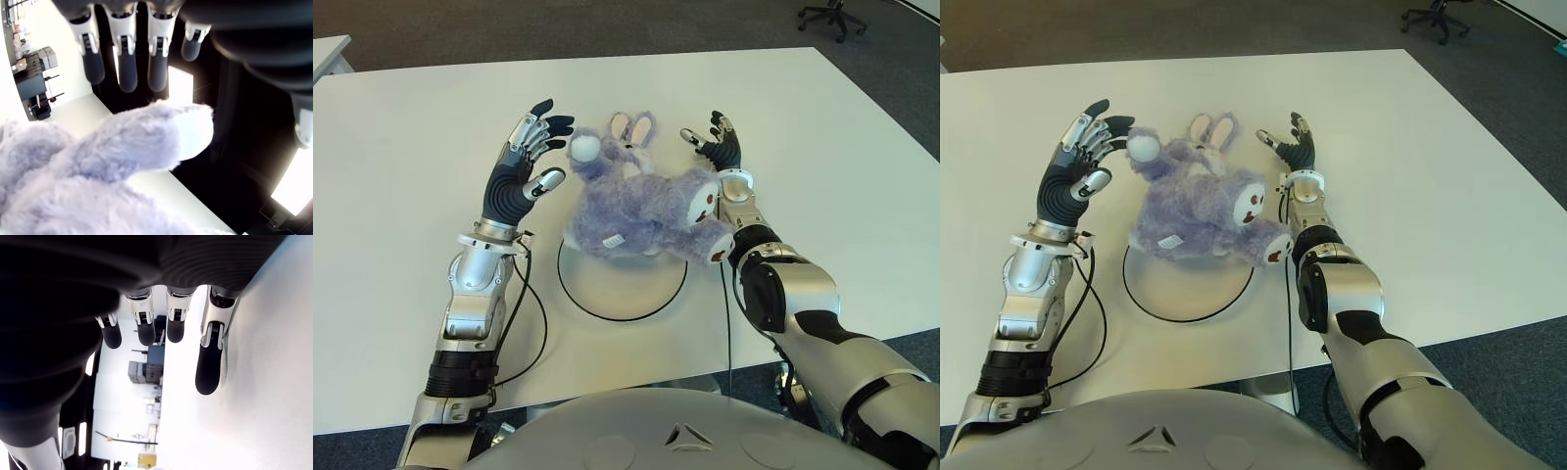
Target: Put the doll into the plate.
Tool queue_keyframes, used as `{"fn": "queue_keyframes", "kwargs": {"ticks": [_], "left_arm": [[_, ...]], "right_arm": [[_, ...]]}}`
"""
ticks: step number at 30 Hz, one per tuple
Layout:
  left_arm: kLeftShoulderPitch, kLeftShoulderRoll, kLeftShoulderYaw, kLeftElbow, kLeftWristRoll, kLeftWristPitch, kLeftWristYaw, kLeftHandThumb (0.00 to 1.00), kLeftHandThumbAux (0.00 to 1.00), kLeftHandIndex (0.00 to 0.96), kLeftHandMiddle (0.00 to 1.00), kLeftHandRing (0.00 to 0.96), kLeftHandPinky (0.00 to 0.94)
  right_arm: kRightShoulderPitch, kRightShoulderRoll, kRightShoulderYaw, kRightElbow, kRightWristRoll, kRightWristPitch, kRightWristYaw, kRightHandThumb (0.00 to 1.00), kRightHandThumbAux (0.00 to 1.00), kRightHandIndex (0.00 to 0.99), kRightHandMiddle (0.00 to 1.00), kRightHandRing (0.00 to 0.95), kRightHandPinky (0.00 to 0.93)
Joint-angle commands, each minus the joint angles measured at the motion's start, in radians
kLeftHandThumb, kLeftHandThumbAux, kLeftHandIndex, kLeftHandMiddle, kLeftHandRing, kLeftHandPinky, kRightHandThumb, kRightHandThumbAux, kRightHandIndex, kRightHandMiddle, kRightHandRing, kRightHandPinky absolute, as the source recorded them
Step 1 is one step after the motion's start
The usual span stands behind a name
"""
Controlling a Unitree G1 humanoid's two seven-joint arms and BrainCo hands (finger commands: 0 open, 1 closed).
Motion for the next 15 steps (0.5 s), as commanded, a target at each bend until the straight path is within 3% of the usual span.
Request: {"fn": "queue_keyframes", "kwargs": {"ticks": [1,15], "left_arm": [[0.014,-0.004,0.014,0.002,-0.021,0.013,-0.015,0.023,0.381,0.037,0.225,0.214,0.200],[-0.007,-0.033,0.040,0.031,-0.057,0.010,-0.001,0.000,0.386,0.037,0.248,0.241,0.224]], "right_arm": [[0.116,0.024,-0.001,0.076,0.010,0.084,0.008,0.087,0.738,0.087,0.057,0.038,0.049],[0.116,0.024,-0.001,0.076,0.009,0.083,0.006,0.088,0.739,0.092,0.059,0.038,0.049]]}}
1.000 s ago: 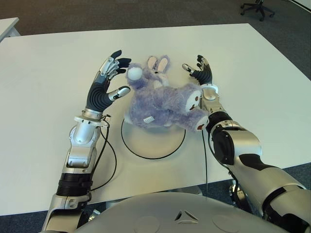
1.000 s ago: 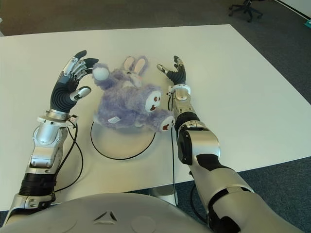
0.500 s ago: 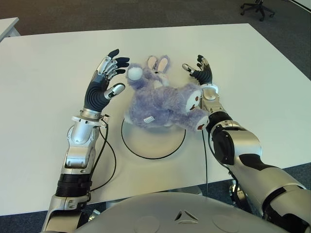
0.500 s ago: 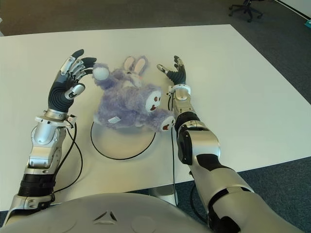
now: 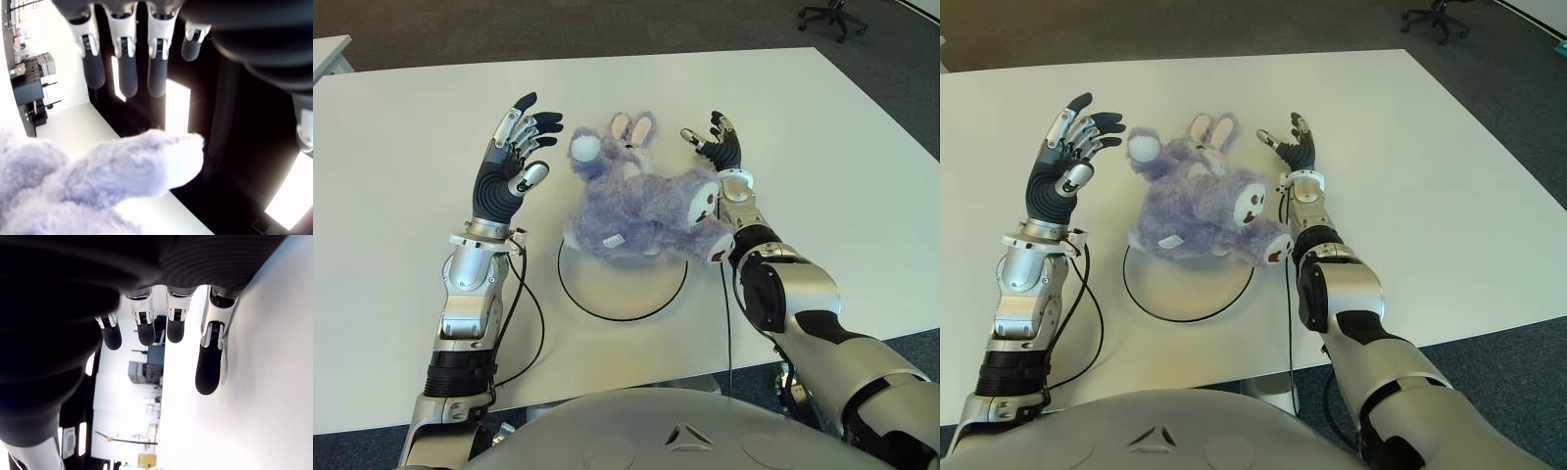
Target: Put the doll into the plate.
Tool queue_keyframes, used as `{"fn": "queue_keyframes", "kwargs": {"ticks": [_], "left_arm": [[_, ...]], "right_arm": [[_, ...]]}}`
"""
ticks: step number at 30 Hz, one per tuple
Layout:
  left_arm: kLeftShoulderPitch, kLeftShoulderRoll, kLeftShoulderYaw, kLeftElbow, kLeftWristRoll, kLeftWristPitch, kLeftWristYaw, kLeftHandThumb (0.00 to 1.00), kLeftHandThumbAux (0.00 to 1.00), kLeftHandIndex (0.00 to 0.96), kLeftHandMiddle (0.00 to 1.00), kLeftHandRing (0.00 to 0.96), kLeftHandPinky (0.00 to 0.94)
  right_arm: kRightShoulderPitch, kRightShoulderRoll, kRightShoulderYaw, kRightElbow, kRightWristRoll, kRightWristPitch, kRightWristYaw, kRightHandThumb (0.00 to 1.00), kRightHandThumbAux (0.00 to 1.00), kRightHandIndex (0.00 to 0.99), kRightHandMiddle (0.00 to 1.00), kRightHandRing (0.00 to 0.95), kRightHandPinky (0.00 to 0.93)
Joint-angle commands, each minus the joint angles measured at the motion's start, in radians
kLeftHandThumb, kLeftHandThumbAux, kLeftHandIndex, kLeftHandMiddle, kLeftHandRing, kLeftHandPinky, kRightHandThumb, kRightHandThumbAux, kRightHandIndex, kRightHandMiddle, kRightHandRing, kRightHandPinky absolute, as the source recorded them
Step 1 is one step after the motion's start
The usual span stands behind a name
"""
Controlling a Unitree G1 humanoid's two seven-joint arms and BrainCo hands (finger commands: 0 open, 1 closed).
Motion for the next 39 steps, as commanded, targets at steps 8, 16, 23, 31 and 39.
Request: {"fn": "queue_keyframes", "kwargs": {"ticks": [8,16,23,31,39], "left_arm": [[-0.021,-0.025,0.017,0.047,0.015,0.001,0.019,0.000,0.385,0.053,0.260,0.249,0.209],[-0.042,-0.028,0.028,0.070,0.044,-0.003,0.043,0.000,0.382,0.072,0.273,0.260,0.221],[-0.072,-0.037,0.042,0.104,0.034,-0.005,0.043,0.000,0.380,0.068,0.281,0.266,0.210],[-0.110,-0.048,0.057,0.152,-0.026,-0.002,0.022,0.000,0.385,0.064,0.277,0.250,0.178],[-0.144,-0.045,0.067,0.201,-0.020,0.001,0.035,0.000,0.378,0.058,0.274,0.261,0.231]], "right_arm": [[0.116,0.026,0.000,0.076,0.009,0.083,0.009,0.084,0.737,0.086,0.052,0.033,0.046],[0.115,0.028,0.000,0.076,0.009,0.083,0.008,0.079,0.734,0.081,0.053,0.037,0.055],[0.114,0.028,0.000,0.077,0.009,0.084,0.009,0.077,0.733,0.082,0.052,0.034,0.045],[0.113,0.028,0.002,0.077,0.007,0.087,0.006,0.076,0.738,0.079,0.051,0.035,0.056],[0.112,0.028,0.001,0.078,0.007,0.088,0.005,0.077,0.741,0.079,0.053,0.037,0.054]]}}
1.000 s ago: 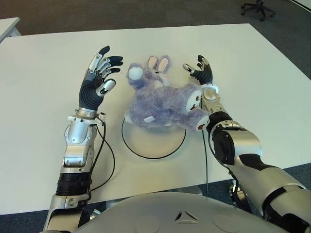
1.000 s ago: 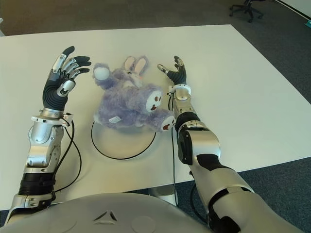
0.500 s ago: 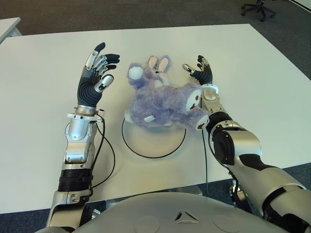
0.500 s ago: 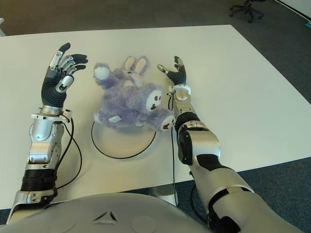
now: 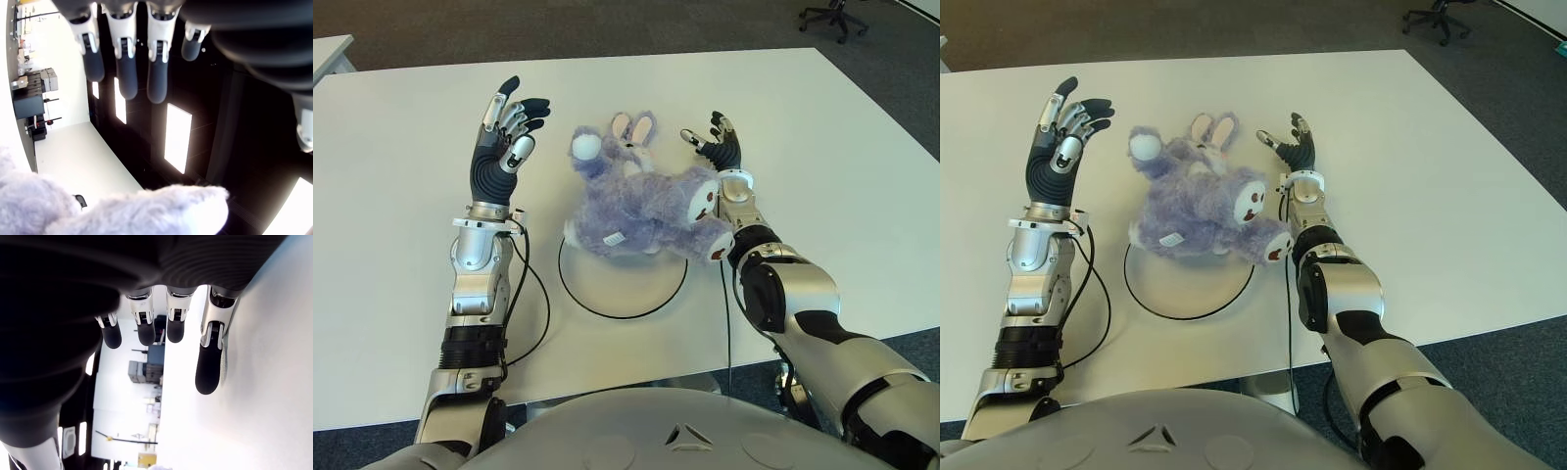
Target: Put the doll into the plate.
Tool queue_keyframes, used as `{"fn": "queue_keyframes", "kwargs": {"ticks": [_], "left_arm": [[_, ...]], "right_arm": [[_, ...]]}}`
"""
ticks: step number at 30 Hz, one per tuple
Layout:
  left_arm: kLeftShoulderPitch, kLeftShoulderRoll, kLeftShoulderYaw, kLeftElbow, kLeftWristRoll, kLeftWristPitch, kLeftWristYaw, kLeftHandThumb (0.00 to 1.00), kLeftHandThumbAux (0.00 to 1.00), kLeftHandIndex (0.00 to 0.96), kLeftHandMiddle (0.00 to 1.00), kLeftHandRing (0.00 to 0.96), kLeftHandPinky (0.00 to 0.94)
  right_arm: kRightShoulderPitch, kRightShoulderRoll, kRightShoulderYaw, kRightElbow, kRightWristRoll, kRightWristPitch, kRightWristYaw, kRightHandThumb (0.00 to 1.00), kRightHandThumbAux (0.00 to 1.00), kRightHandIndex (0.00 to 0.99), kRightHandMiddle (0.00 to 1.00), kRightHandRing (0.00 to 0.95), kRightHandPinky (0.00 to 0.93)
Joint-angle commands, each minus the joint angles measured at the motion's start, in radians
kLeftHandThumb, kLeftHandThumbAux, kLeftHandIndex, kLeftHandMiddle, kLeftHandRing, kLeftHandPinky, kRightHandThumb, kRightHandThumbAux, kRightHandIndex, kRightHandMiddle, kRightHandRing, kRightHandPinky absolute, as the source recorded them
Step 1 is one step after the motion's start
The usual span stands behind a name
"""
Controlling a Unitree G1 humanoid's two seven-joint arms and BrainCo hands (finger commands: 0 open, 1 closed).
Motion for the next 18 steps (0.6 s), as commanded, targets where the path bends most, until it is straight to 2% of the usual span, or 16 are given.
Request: {"fn": "queue_keyframes", "kwargs": {"ticks": [1,9,18], "left_arm": [[-0.018,-0.003,0.012,0.042,0.001,0.011,0.000,0.000,0.377,0.057,0.274,0.262,0.235],[-0.056,0.005,0.028,0.098,0.037,0.020,0.018,0.000,0.359,0.055,0.275,0.287,0.287],[-0.082,0.008,0.033,0.135,0.059,0.020,0.028,0.000,0.354,0.069,0.284,0.296,0.274]], "right_arm": [[0.110,0.026,0.000,0.078,0.008,0.088,0.005,0.077,0.741,0.079,0.053,0.037,0.054],[0.109,0.025,-0.003,0.078,0.011,0.086,0.008,0.079,0.744,0.079,0.050,0.035,0.050],[0.108,0.025,-0.003,0.077,0.010,0.085,0.007,0.083,0.743,0.081,0.053,0.037,0.054]]}}
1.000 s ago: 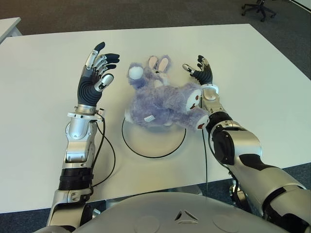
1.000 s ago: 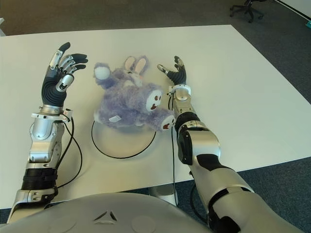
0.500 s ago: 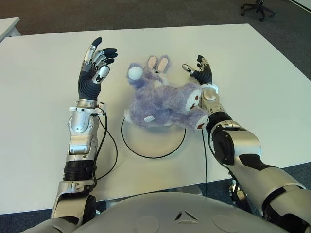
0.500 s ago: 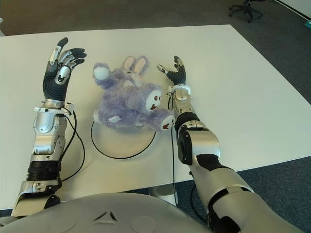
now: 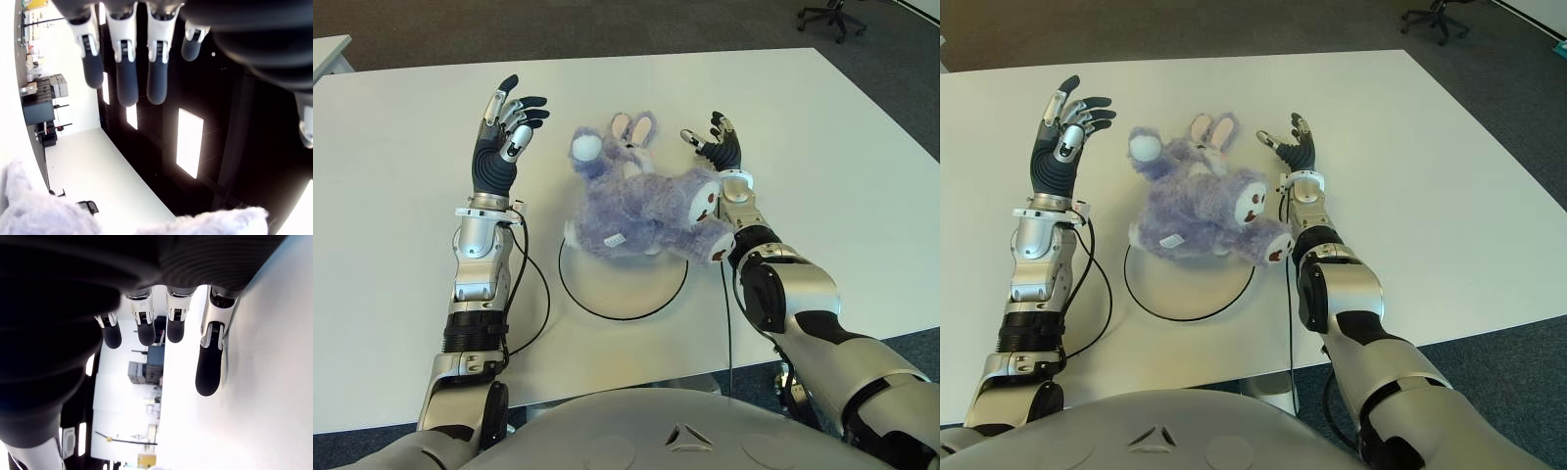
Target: Put the doll into the plate.
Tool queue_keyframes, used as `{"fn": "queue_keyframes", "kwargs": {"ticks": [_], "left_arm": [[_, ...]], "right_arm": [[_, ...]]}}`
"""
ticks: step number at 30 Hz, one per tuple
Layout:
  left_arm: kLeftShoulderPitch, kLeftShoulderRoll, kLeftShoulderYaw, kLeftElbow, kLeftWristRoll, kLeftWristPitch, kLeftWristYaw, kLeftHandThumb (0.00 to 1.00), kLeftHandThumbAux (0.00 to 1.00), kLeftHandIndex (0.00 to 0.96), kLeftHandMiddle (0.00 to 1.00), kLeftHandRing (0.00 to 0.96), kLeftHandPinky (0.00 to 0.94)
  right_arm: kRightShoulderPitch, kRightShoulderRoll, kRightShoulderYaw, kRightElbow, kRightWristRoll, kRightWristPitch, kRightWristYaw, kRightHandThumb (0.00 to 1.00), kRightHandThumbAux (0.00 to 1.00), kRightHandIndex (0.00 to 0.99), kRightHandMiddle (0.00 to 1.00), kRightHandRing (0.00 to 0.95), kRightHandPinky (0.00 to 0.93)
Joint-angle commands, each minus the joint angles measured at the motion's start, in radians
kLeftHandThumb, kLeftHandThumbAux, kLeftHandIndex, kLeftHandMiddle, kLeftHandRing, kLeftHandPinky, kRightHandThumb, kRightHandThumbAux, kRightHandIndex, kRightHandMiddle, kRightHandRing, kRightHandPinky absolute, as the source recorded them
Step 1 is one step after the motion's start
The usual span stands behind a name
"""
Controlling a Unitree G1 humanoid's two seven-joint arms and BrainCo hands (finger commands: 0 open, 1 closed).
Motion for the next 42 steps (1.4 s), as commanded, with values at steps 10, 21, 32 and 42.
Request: {"fn": "queue_keyframes", "kwargs": {"ticks": [10,21,32,42], "left_arm": [[-0.053,0.018,0.016,0.111,0.020,-0.007,0.004,0.000,0.347,0.055,0.280,0.291,0.264],[-0.073,0.024,0.019,0.154,0.006,-0.004,-0.003,0.000,0.369,0.063,0.276,0.286,0.271],[-0.088,0.025,0.023,0.174,-0.006,0.019,-0.005,0.000,0.406,0.074,0.275,0.287,0.276],[-0.096,0.021,0.031,0.179,-0.002,0.048,0.004,0.000,0.407,0.085,0.275,0.288,0.285]], "right_arm": [[0.108,0.026,-0.002,0.078,0.010,0.086,0.007,0.081,0.737,0.085,0.051,0.033,0.049],[0.108,0.025,-0.004,0.078,0.012,0.085,0.010,0.077,0.741,0.077,0.051,0.033,0.046],[0.107,0.024,-0.004,0.078,0.011,0.085,0.009,0.077,0.740,0.078,0.051,0.034,0.048],[0.107,0.024,-0.005,0.077,0.013,0.085,0.007,0.082,0.744,0.078,0.058,0.041,0.056]]}}
